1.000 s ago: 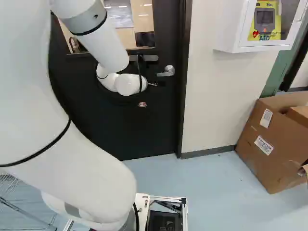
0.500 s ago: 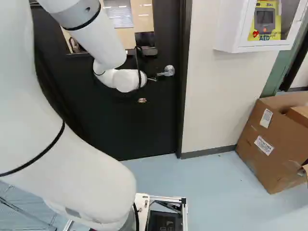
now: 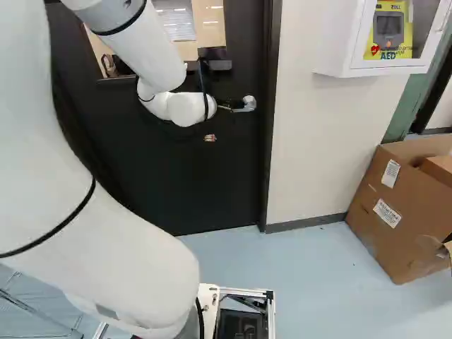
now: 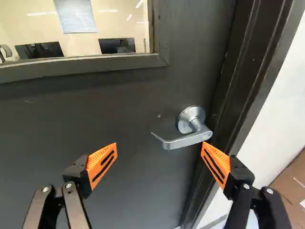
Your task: Open the door and move inside
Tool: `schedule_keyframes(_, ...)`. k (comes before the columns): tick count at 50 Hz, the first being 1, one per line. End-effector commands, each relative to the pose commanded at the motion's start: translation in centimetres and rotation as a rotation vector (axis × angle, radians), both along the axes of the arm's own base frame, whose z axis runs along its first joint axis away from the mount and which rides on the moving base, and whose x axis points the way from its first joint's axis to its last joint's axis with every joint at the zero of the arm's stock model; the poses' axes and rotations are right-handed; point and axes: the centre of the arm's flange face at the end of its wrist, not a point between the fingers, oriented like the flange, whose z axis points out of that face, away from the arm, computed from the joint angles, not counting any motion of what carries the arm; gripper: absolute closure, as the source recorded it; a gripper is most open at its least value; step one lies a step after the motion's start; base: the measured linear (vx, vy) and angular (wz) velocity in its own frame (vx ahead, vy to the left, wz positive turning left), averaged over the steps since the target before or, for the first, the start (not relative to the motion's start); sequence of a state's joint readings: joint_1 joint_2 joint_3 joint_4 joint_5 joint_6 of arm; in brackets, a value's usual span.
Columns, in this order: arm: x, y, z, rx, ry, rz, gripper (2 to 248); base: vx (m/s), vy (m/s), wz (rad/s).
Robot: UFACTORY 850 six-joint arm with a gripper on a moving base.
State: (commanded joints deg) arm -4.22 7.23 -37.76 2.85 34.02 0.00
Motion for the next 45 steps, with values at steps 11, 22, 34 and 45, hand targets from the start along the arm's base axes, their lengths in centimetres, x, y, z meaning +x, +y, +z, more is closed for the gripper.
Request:
schedule_keyframes(11, 1.1, -0.3, 1.2, -0.002, -0.022, -0.005, 3, 0.0, 0.0, 0.0)
schedule_keyframes(22, 2.8, -0.5, 1.6, -0.002, -0.027, -0.006, 3, 0.0, 0.0, 0.0)
schedule_keyframes(34, 5.2, -0.6, 1.4, -0.002, -0.023, -0.004, 3, 0.0, 0.0, 0.0)
schedule_keyframes(45, 5.9, -0.6, 0.4, 0.0, -0.002, -0.003, 3, 0.0, 0.0, 0.0)
